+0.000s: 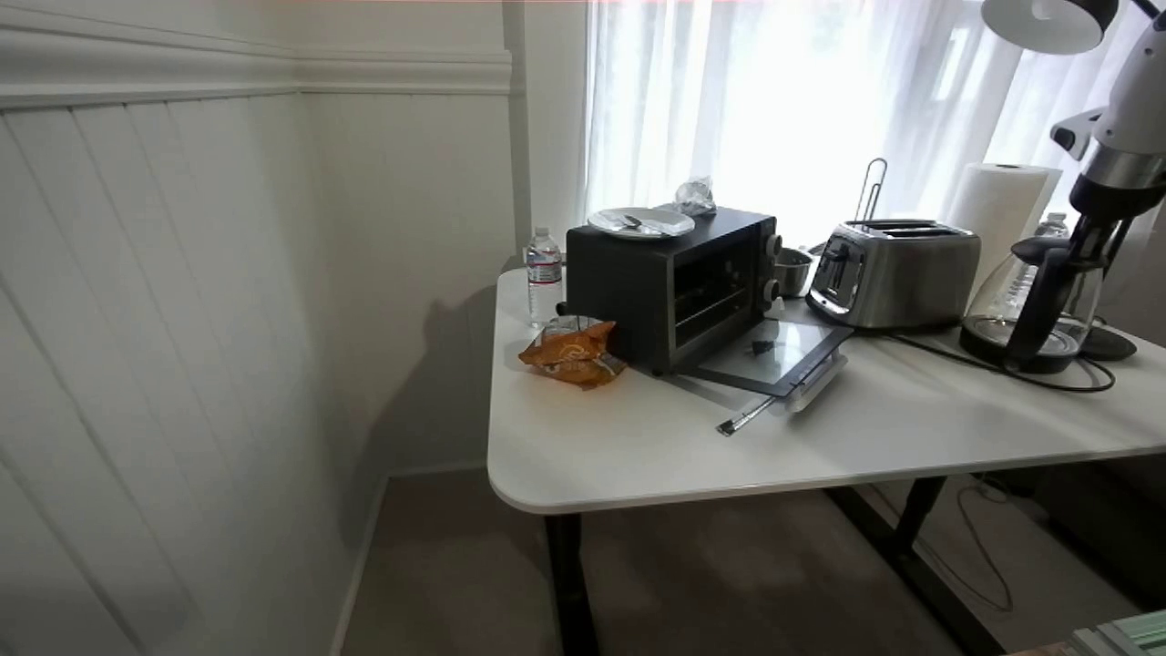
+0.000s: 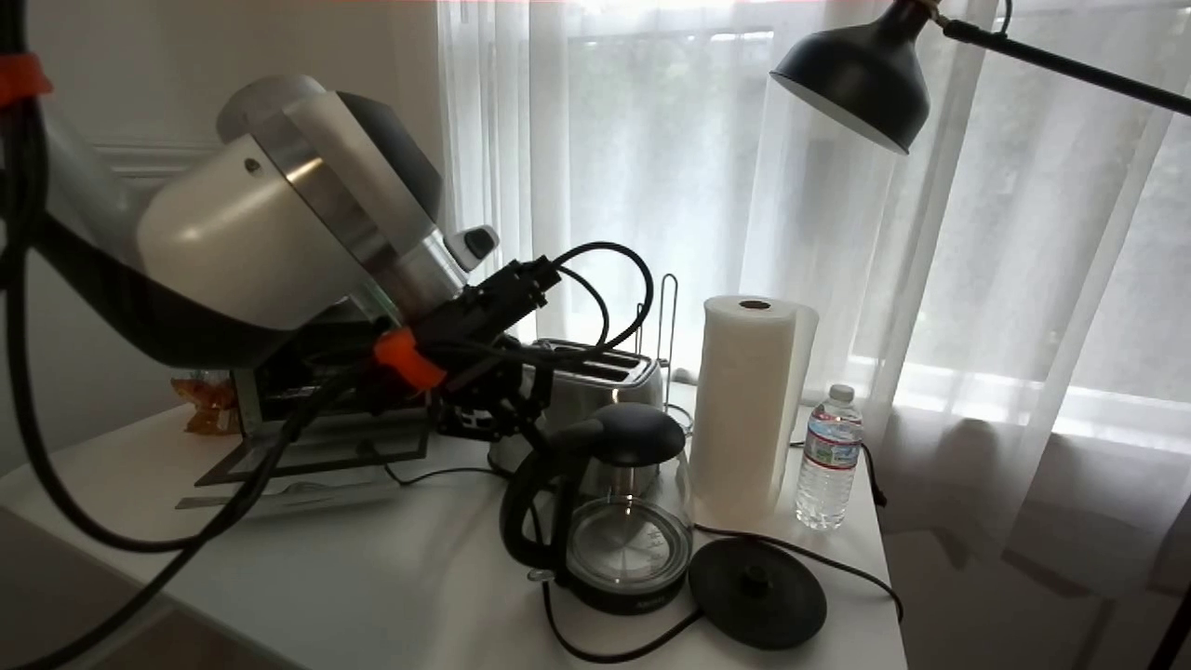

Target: Open the lid on the kettle

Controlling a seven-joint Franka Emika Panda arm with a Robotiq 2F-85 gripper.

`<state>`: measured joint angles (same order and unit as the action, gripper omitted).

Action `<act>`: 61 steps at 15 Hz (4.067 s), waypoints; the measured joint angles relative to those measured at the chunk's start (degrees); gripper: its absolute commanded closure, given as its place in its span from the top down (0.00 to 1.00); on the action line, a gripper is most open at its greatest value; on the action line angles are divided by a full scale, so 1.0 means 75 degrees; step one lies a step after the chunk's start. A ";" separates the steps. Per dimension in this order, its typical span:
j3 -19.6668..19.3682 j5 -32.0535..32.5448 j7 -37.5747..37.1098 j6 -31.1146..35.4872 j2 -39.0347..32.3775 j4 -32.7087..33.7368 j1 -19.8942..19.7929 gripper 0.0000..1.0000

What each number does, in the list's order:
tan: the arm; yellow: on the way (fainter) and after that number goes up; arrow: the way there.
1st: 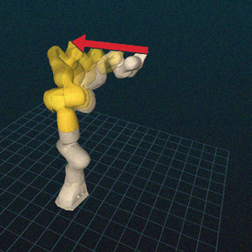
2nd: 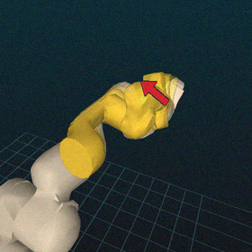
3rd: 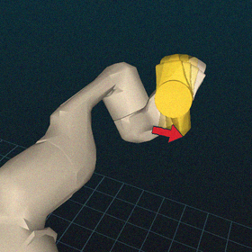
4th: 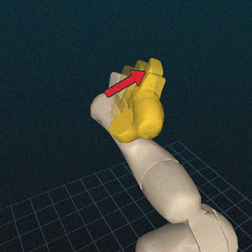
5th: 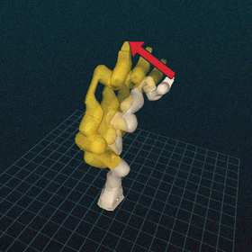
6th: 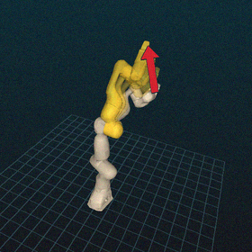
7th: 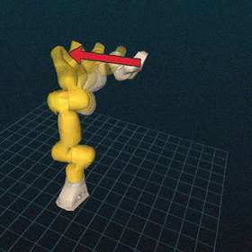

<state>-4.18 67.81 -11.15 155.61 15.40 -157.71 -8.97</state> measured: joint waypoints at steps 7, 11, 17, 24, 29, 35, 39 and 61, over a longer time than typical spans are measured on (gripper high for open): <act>-0.0071 0.0000 -0.0039 0.0043 -0.0006 0.0071 -0.0005 0.00; -0.0073 0.0000 -0.0079 0.0044 -0.0026 0.0071 -0.0005 0.00; -0.0073 0.0093 -0.0145 0.0044 -0.0063 0.0074 -0.0005 0.00; -0.0073 0.0462 -0.0385 0.0043 -0.0202 0.0191 -0.0006 0.00; -0.0072 0.0667 -0.0401 -0.0016 -0.0441 0.0423 -0.0017 0.00; -0.0075 0.0775 -0.0394 -0.0198 -0.0639 0.0610 -0.0023 0.00; -0.0093 0.0775 -0.0320 -0.0205 -0.0689 0.0654 -0.0024 0.00; -0.0404 0.0774 -0.0101 -0.0356 -0.1080 0.1056 -0.0027 0.00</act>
<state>-7.21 73.62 -11.91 152.94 7.31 -149.78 -9.17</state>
